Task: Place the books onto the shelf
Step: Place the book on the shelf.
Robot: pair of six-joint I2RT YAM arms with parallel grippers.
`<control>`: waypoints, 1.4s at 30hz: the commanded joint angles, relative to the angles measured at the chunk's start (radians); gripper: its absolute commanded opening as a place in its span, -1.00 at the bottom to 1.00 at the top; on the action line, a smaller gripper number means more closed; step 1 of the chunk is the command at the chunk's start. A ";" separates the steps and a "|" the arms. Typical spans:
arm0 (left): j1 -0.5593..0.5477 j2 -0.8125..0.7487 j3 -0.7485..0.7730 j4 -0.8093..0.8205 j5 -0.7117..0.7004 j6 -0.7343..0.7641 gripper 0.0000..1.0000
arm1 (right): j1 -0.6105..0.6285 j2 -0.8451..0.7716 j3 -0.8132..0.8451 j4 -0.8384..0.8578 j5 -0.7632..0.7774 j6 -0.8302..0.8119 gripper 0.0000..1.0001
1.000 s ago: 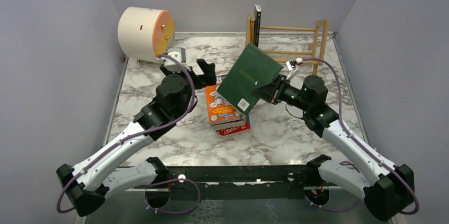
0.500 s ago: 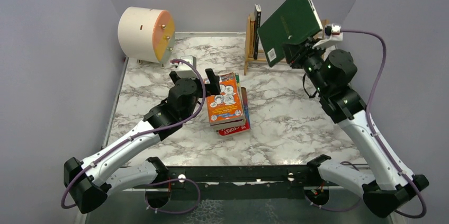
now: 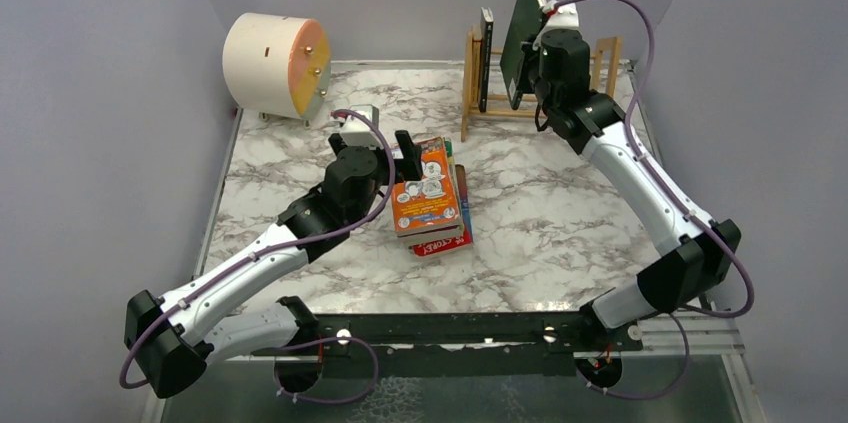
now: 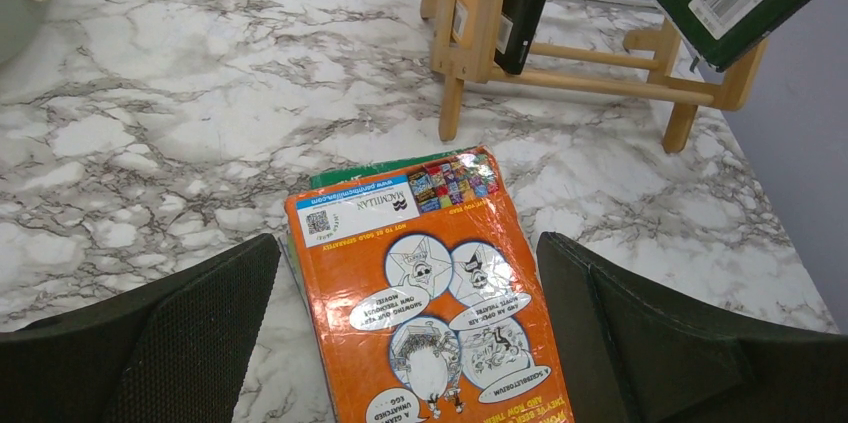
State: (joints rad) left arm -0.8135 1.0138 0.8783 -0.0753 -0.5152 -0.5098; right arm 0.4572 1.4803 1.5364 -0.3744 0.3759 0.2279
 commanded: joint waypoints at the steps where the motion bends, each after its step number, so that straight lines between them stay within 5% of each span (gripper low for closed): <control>1: 0.001 0.010 0.000 0.034 0.020 -0.001 0.98 | 0.003 0.059 0.126 0.027 0.078 -0.074 -0.99; 26: 0.001 0.006 -0.012 0.035 0.013 0.002 0.98 | -0.037 0.483 0.584 -0.211 0.012 -0.108 -0.99; 42: 0.001 0.018 -0.016 0.036 0.014 -0.003 0.97 | -0.077 0.526 0.492 -0.132 -0.087 -0.054 -0.99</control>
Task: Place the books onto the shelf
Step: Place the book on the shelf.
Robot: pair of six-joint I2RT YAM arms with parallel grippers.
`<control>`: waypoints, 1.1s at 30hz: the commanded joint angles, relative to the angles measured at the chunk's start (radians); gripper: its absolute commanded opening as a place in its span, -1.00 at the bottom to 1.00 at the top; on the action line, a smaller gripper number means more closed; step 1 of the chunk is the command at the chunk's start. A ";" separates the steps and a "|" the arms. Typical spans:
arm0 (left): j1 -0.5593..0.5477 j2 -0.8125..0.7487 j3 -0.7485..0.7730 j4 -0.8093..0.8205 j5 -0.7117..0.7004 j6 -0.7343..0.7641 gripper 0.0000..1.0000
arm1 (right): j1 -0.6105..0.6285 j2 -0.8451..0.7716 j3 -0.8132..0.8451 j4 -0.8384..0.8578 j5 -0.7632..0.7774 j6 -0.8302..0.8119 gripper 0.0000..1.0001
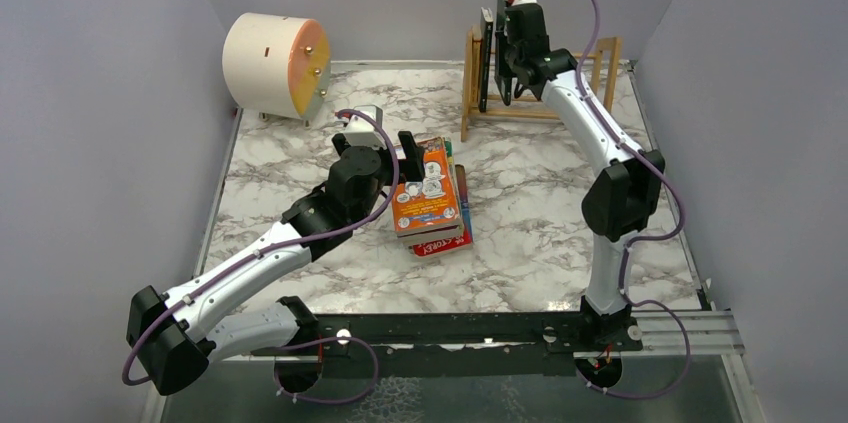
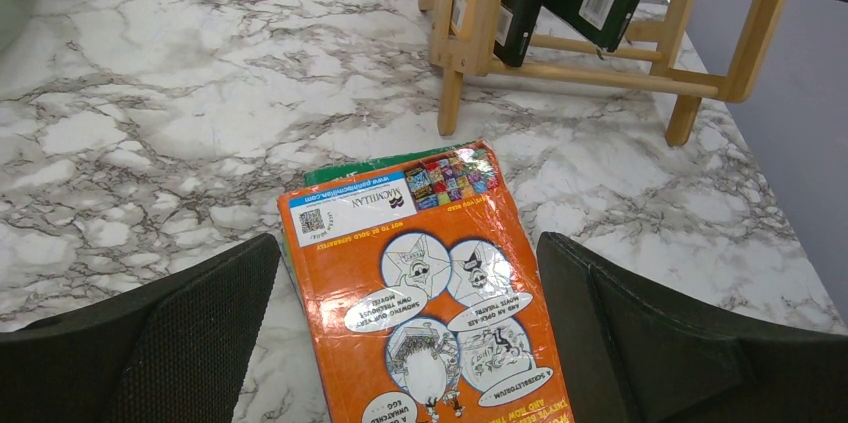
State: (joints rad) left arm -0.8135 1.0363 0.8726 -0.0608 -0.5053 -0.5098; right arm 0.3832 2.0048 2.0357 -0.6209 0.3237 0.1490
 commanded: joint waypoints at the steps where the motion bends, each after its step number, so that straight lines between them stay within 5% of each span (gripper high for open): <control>1: 0.002 -0.004 -0.010 0.022 0.003 -0.003 0.98 | -0.003 0.008 -0.008 0.117 -0.038 0.029 -0.99; 26: 0.001 -0.007 -0.004 0.020 -0.010 0.011 0.98 | -0.003 0.162 0.066 0.121 -0.066 0.105 -0.99; 33: 0.001 -0.008 -0.005 0.017 -0.015 0.013 0.98 | -0.004 0.145 0.049 0.137 -0.057 0.129 -0.76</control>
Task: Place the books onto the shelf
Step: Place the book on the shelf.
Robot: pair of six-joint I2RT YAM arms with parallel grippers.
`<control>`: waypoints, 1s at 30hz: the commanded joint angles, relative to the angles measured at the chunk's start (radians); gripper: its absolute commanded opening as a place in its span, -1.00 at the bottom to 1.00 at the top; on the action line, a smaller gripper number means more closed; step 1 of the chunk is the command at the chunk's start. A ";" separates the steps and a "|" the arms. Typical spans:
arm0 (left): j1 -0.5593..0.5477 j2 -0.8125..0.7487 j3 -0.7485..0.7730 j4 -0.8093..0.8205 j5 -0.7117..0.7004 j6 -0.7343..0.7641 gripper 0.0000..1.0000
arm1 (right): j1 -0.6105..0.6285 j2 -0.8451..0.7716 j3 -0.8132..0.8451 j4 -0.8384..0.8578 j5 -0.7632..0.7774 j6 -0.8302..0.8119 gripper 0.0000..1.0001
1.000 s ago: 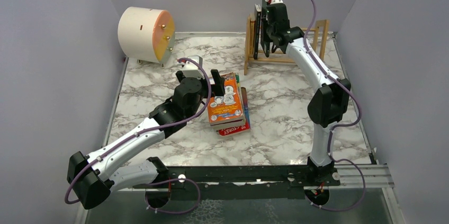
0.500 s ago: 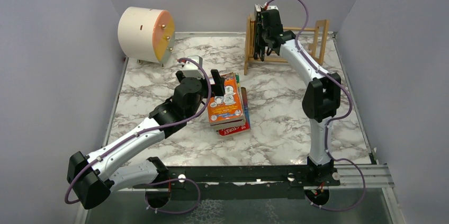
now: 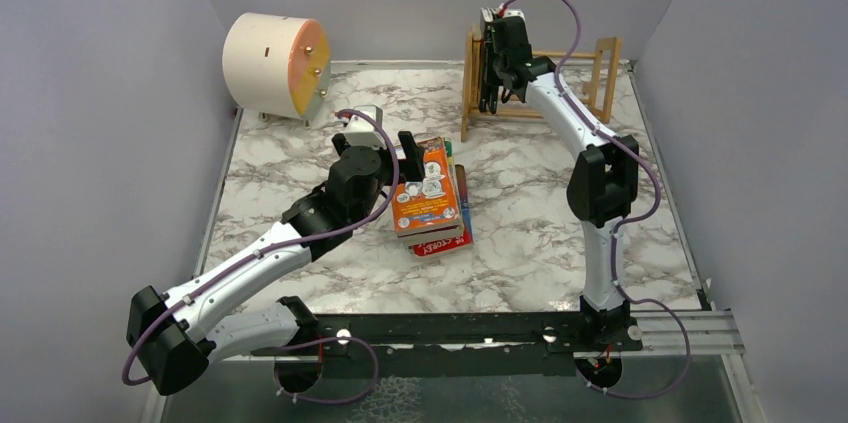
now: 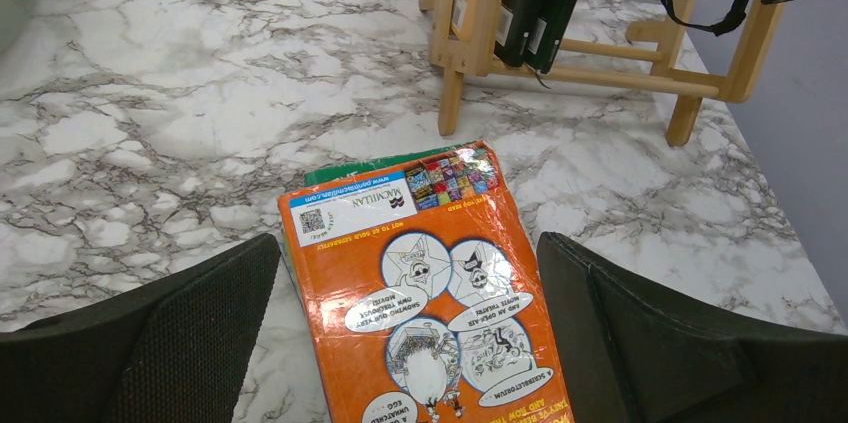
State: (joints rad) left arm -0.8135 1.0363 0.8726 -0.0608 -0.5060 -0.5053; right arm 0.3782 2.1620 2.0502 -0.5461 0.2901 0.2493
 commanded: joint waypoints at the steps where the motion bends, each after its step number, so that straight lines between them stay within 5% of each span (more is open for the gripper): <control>1: 0.001 -0.008 -0.006 0.017 -0.015 0.010 0.98 | 0.002 -0.016 0.030 0.066 -0.023 0.032 -0.75; 10: 0.001 -0.013 -0.008 0.018 -0.014 0.010 0.98 | 0.002 -0.066 -0.020 0.087 -0.018 0.035 -0.53; 30: 0.002 -0.012 -0.008 -0.015 -0.042 -0.013 0.98 | 0.004 -0.360 -0.277 0.133 0.006 0.052 -0.48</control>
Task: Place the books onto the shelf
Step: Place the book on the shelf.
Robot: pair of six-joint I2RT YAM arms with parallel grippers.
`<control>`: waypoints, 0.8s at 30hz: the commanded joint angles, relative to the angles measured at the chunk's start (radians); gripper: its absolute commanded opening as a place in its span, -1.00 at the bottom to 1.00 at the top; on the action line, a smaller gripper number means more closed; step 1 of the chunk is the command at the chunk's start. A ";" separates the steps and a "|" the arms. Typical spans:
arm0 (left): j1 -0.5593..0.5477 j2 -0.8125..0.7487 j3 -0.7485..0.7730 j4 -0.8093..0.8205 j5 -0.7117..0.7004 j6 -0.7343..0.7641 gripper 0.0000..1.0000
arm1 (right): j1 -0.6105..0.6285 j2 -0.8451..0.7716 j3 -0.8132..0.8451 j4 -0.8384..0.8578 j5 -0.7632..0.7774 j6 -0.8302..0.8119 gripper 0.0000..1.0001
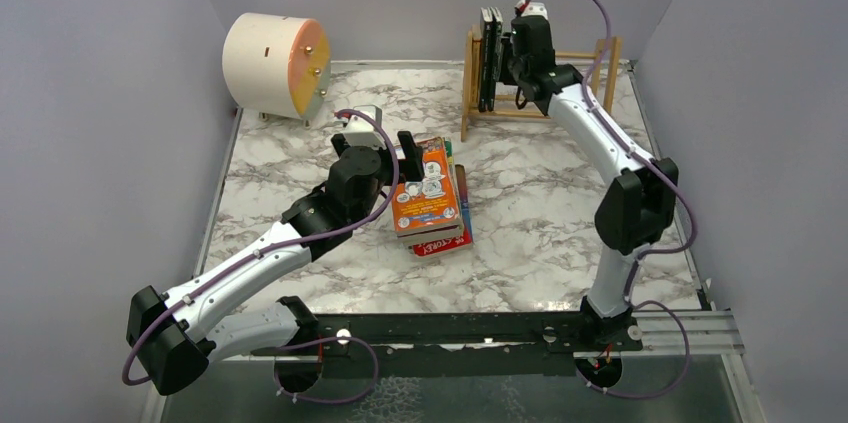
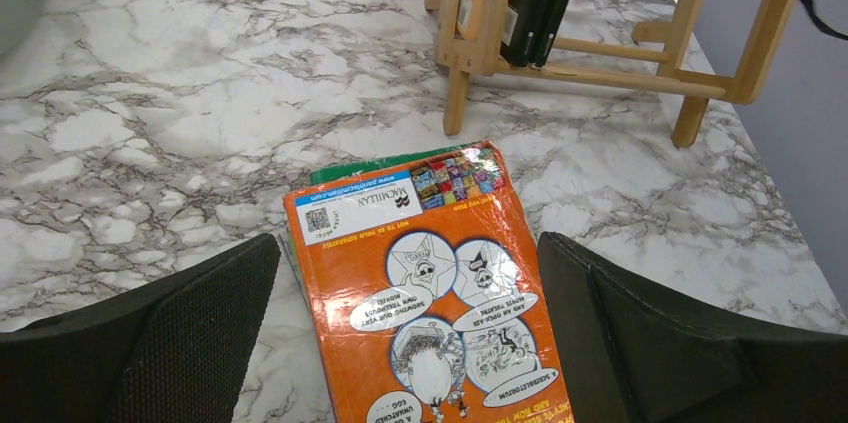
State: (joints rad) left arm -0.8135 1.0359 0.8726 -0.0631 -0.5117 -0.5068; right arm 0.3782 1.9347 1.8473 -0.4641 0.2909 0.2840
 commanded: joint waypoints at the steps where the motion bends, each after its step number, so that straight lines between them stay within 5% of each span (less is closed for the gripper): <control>1: 0.004 -0.008 -0.009 -0.016 -0.036 -0.016 0.98 | 0.006 -0.167 -0.109 0.062 -0.004 0.017 -0.46; 6: 0.034 0.028 -0.023 -0.024 0.015 -0.062 0.98 | 0.023 -0.341 -0.299 0.098 -0.093 0.016 -0.36; 15: 0.128 0.045 -0.085 -0.006 0.205 -0.110 0.98 | 0.035 -0.603 -0.679 0.227 -0.509 0.126 -0.34; 24: 0.128 0.050 -0.114 0.015 0.276 -0.136 0.98 | 0.038 -0.715 -0.905 0.358 -0.746 0.215 -0.16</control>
State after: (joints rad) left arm -0.6872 1.0847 0.7670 -0.0792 -0.3080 -0.6220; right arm 0.4114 1.2736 0.9939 -0.2287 -0.2882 0.4408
